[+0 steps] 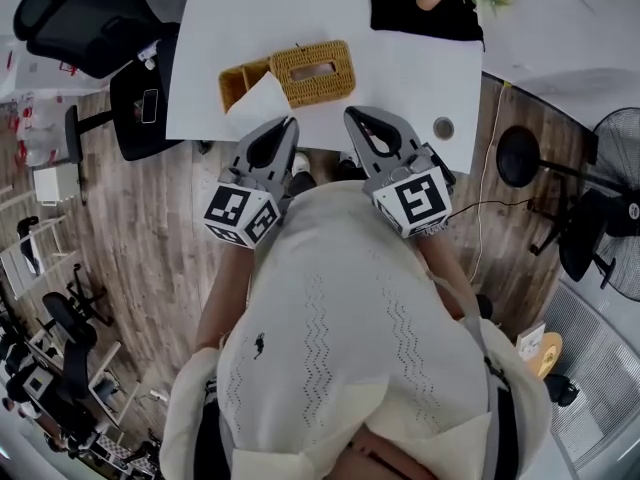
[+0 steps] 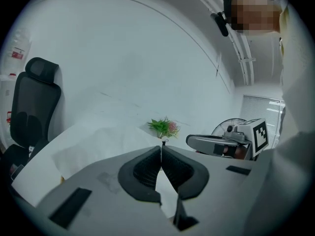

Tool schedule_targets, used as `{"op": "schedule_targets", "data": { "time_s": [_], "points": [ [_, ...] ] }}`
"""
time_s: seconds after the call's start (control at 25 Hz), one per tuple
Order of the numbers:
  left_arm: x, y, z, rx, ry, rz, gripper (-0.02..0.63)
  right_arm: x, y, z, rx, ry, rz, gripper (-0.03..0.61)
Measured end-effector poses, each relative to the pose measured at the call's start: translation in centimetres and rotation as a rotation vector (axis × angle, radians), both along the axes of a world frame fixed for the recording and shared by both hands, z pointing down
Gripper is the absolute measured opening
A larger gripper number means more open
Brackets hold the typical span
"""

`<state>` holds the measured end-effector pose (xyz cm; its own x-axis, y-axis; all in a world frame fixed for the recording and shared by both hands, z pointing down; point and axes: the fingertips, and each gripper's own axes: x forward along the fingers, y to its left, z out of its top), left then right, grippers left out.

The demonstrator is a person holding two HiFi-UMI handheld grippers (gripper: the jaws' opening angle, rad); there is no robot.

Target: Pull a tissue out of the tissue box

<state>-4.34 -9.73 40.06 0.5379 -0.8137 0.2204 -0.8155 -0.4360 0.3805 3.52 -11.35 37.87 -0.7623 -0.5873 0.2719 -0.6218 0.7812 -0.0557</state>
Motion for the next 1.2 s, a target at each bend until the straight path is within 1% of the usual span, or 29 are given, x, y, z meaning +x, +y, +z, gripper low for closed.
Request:
{"op": "schedule_targets", "data": {
  "time_s": [0.24,0.48,0.72,0.96,1.2],
  "points": [
    [-0.1,0.1,-1.1,0.034,0.002,-0.018,0.012,0.9,-0.2,-1.1,0.022,-0.010,0.017,0.002],
    [-0.7,0.0,-3.0,0.081,0.016,-0.042,0.012,2.0,-0.5,-2.5,0.044,-0.023,0.043,0.002],
    [-1.2,-0.2,-5.2,0.129,0.034,-0.051,0.012,2.3,-0.6,-4.2,0.057,-0.056,0.054,0.001],
    [-1.2,-0.4,-6.4,0.153,0.043,-0.043,0.012,2.0,-0.7,-5.4,0.073,-0.078,0.045,0.000],
    [-1.0,-0.5,-6.6,0.155,0.046,-0.032,0.012,2.1,-0.5,-5.4,0.067,-0.081,0.044,0.000]
  ]
}}
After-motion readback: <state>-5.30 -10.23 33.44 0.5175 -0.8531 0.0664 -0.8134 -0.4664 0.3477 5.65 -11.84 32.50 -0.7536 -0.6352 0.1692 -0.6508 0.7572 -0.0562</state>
